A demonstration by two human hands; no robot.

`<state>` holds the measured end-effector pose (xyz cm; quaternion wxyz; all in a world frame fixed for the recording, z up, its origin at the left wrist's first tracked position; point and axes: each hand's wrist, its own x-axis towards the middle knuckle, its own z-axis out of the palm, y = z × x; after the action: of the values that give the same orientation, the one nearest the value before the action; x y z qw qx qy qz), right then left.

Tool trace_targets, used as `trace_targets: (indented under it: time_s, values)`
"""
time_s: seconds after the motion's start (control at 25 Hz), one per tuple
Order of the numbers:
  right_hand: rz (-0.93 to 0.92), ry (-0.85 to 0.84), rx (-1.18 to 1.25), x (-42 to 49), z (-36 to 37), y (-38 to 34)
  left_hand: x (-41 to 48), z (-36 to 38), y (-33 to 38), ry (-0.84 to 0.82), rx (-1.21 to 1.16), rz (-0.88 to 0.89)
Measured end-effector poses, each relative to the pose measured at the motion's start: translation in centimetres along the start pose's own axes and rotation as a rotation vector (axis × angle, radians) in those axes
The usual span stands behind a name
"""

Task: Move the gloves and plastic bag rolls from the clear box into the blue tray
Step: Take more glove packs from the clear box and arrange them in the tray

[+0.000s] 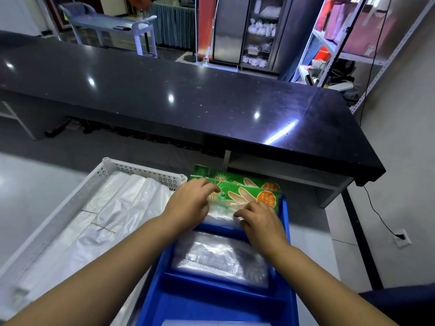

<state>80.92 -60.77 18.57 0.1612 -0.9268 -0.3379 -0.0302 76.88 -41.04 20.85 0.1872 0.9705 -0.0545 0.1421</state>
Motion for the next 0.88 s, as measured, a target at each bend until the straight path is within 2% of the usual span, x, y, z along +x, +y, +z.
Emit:
trace_targets:
  time_s: [0.08,0.16,0.28,0.36,0.52,0.6,0.72,0.88]
  values:
    - [0.0,-0.034,0.005,0.0,0.4,0.1,-1.3,-0.1,0.2,0.043,0.098,0.223]
    - [0.014,-0.049,0.0,0.1,0.5,0.2,-2.4,0.7,0.3,-0.043,0.196,0.316]
    - [0.034,-0.024,-0.012,0.3,0.4,0.5,-2.2,1.5,-0.2,-0.261,0.245,0.133]
    - [0.039,-0.069,0.011,0.5,0.4,0.7,-1.7,1.8,-0.5,-0.367,0.283,0.042]
    - [0.025,-0.217,0.04,0.8,0.3,1.3,-1.5,2.1,-0.5,-0.455,0.287,0.035]
    - [0.011,-0.204,0.023,0.9,0.0,1.4,-2.0,1.6,-0.9,-0.419,0.25,0.033]
    - [-0.027,-0.075,-0.021,0.8,-0.8,1.3,-3.3,0.3,-1.3,-0.213,0.127,-0.083]
    - [-0.039,0.027,-0.095,0.6,-2.5,-1.3,-5.7,-2.7,-2.0,-0.047,0.147,-0.17]
